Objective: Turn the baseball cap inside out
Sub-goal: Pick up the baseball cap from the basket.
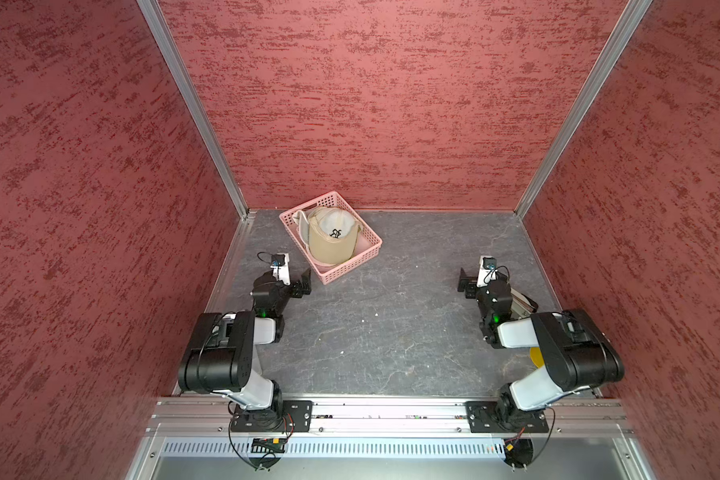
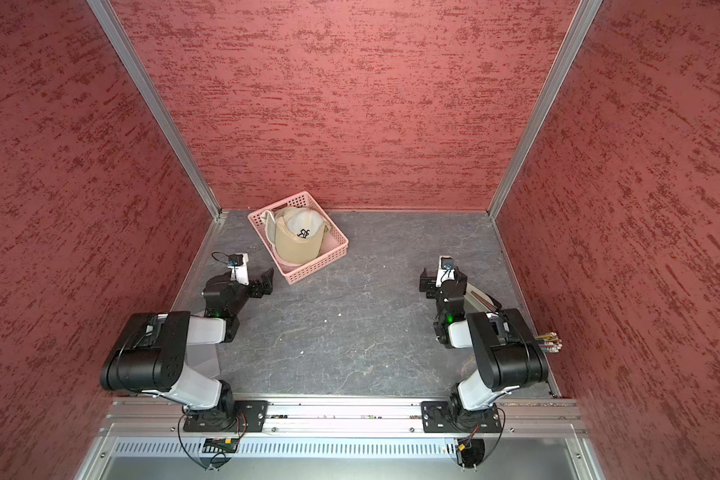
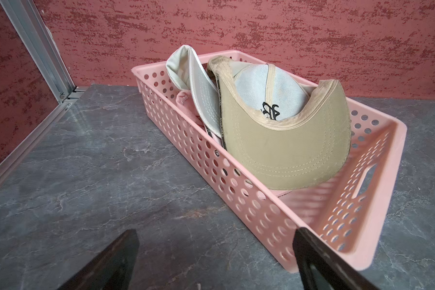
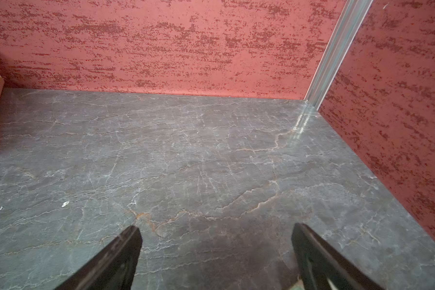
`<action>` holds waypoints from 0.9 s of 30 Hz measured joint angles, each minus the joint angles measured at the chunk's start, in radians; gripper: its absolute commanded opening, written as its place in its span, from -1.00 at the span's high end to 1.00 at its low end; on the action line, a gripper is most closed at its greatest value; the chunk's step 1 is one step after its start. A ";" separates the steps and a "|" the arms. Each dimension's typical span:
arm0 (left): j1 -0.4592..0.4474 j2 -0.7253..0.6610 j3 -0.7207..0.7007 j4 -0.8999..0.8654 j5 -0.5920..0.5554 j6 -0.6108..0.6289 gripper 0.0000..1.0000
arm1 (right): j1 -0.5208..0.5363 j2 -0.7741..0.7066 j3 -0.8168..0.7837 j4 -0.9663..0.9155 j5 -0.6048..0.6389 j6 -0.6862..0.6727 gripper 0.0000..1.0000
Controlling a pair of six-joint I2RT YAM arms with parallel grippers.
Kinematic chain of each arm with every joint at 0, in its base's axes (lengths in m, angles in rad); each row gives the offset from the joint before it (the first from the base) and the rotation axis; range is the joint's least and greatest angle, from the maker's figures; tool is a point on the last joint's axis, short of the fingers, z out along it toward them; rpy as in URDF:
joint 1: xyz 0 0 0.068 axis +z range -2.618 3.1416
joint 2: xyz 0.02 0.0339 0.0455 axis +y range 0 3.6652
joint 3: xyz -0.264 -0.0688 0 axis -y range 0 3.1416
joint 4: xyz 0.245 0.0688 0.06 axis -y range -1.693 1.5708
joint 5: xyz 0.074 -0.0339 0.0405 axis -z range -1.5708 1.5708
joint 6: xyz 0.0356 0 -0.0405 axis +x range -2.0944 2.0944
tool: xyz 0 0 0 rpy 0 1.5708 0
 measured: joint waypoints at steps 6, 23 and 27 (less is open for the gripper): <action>0.000 0.000 0.000 0.000 -0.001 -0.001 -0.99 | 0.000 0.000 0.000 0.000 0.000 0.000 -0.97; 0.012 -0.208 0.183 -0.402 -0.077 -0.047 -0.99 | -0.006 -0.139 0.068 -0.259 -0.054 -0.011 -0.97; 0.003 -0.303 0.332 -0.593 -0.072 -0.086 -0.99 | 0.078 -0.256 0.261 -0.534 -0.033 -0.031 -0.97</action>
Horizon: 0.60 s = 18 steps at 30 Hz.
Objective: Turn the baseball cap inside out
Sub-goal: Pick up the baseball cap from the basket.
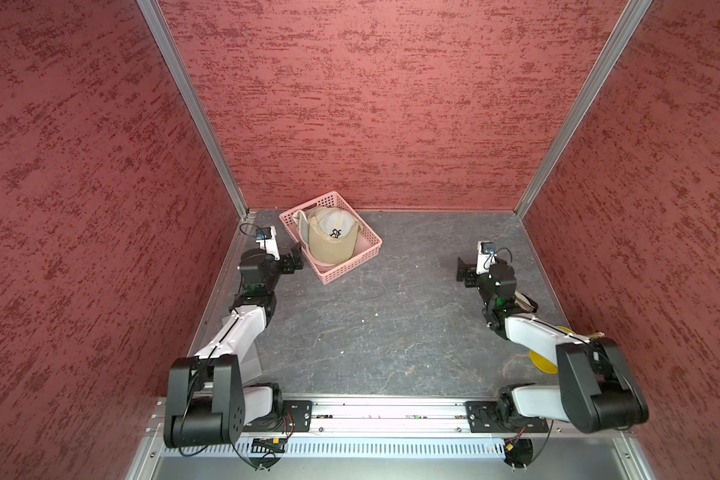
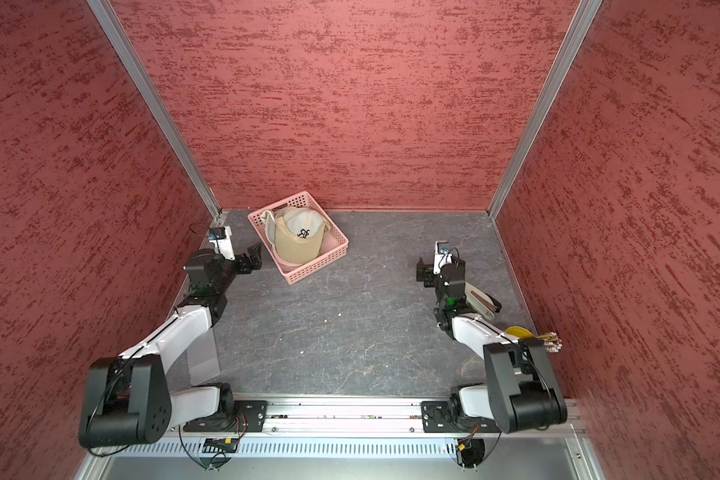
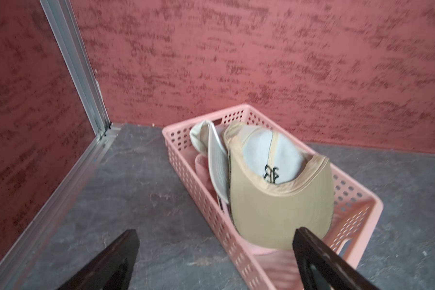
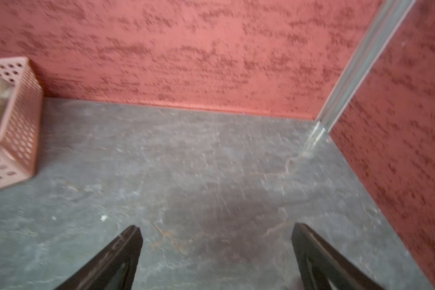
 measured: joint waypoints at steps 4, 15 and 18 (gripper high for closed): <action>-0.003 0.053 0.201 -0.206 0.044 -0.041 -0.92 | 0.082 0.005 0.278 -0.275 0.014 0.029 -0.97; -0.085 0.534 0.805 -0.659 0.168 -0.117 -0.47 | 0.269 0.367 0.807 -0.700 -0.103 0.204 -0.93; -0.096 0.645 0.915 -0.742 0.155 -0.138 -0.39 | 0.296 0.437 0.866 -0.759 -0.139 0.233 -0.92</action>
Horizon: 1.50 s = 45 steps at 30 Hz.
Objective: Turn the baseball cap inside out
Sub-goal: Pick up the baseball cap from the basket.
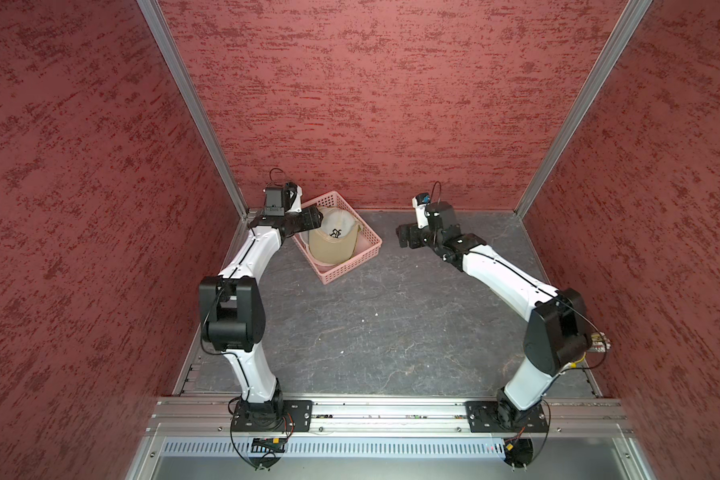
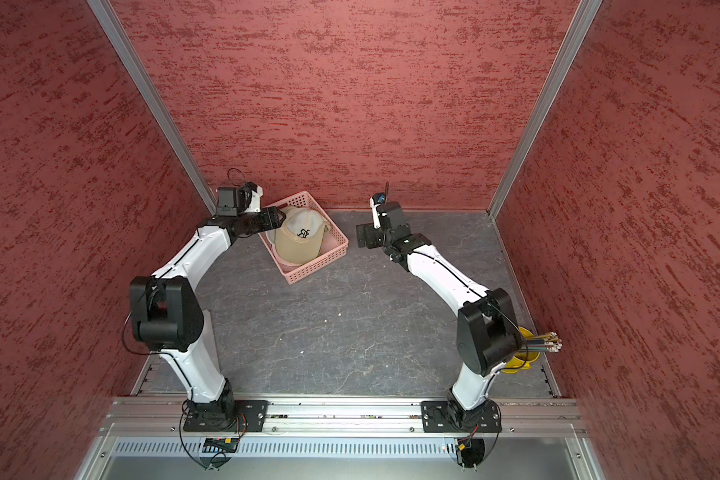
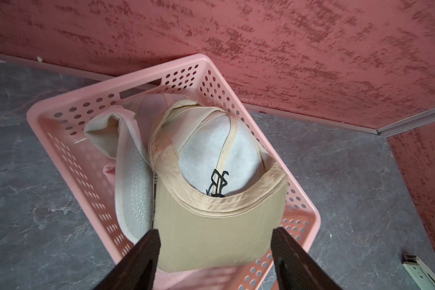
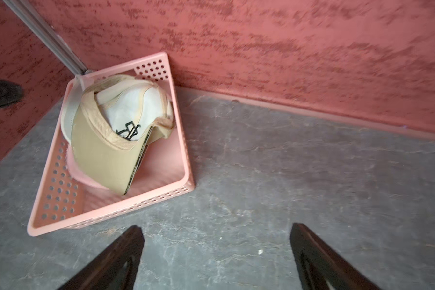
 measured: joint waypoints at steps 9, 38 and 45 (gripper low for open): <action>-0.022 0.152 0.143 -0.130 -0.066 -0.021 -0.29 | 0.022 0.023 0.021 -0.051 -0.059 0.048 -0.93; 0.008 0.262 0.122 -0.118 0.013 0.082 0.90 | 0.025 0.030 0.018 -0.001 -0.162 0.124 -0.93; 0.007 0.188 0.051 -0.045 0.114 0.100 1.00 | 0.027 0.056 0.013 0.002 -0.162 0.127 -0.93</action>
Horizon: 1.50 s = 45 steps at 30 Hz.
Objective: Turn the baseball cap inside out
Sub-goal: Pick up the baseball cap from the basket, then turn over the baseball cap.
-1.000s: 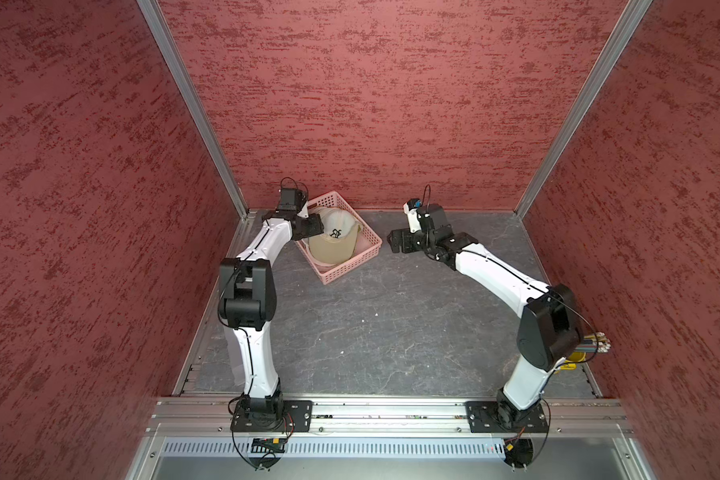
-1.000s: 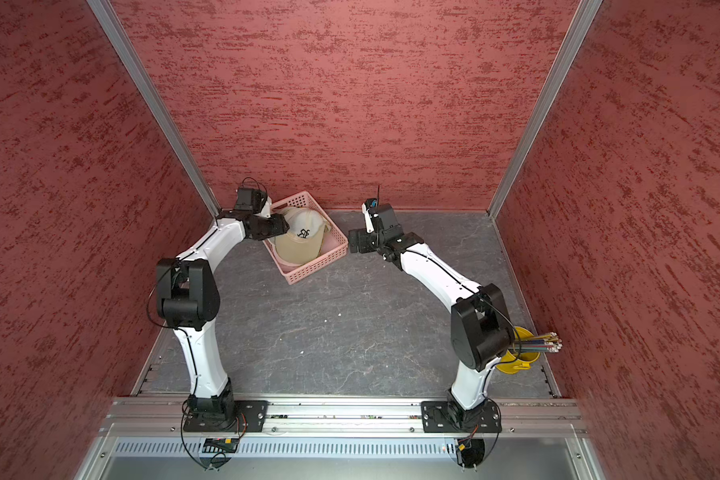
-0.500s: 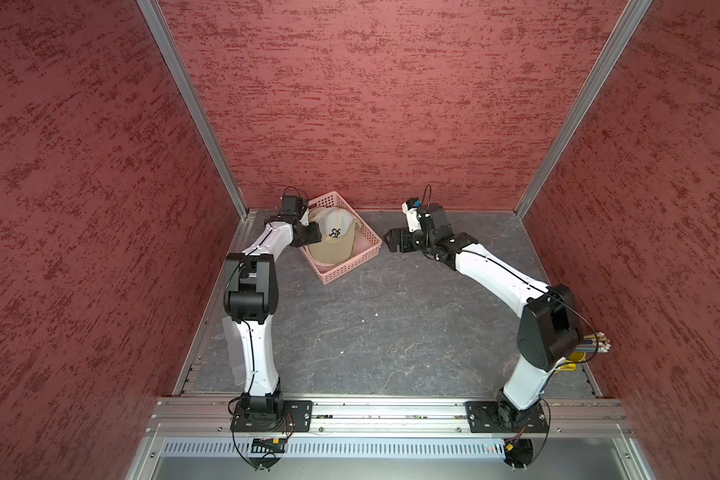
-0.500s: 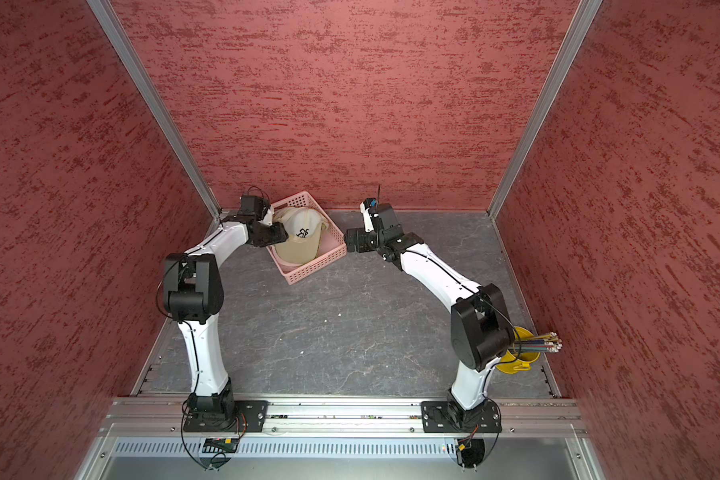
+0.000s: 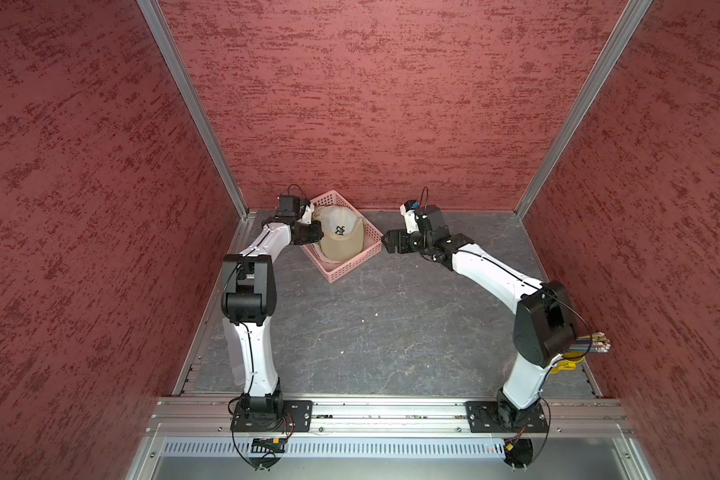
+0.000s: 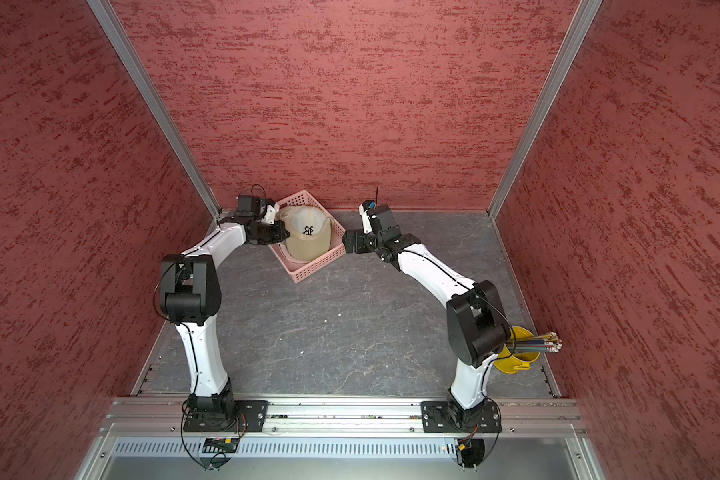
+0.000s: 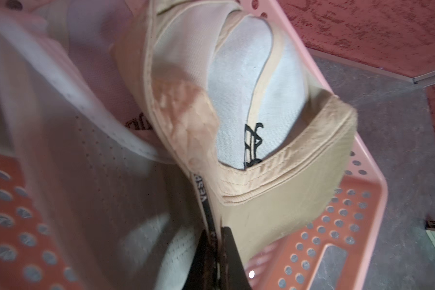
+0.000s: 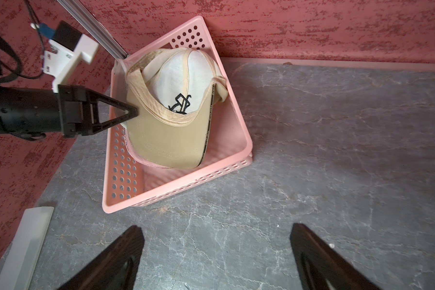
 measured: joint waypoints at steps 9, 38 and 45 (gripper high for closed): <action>-0.039 -0.282 -0.110 0.045 0.012 0.063 1.00 | 0.003 -0.022 -0.001 -0.013 -0.012 0.010 -0.94; -0.948 -0.163 -0.844 1.460 -1.065 1.716 1.00 | -0.150 -0.379 -0.003 -0.477 -0.025 0.076 -0.76; -0.981 -0.165 -0.846 1.581 -1.082 1.781 1.00 | -0.132 -0.249 0.010 -0.547 -0.005 0.048 -0.75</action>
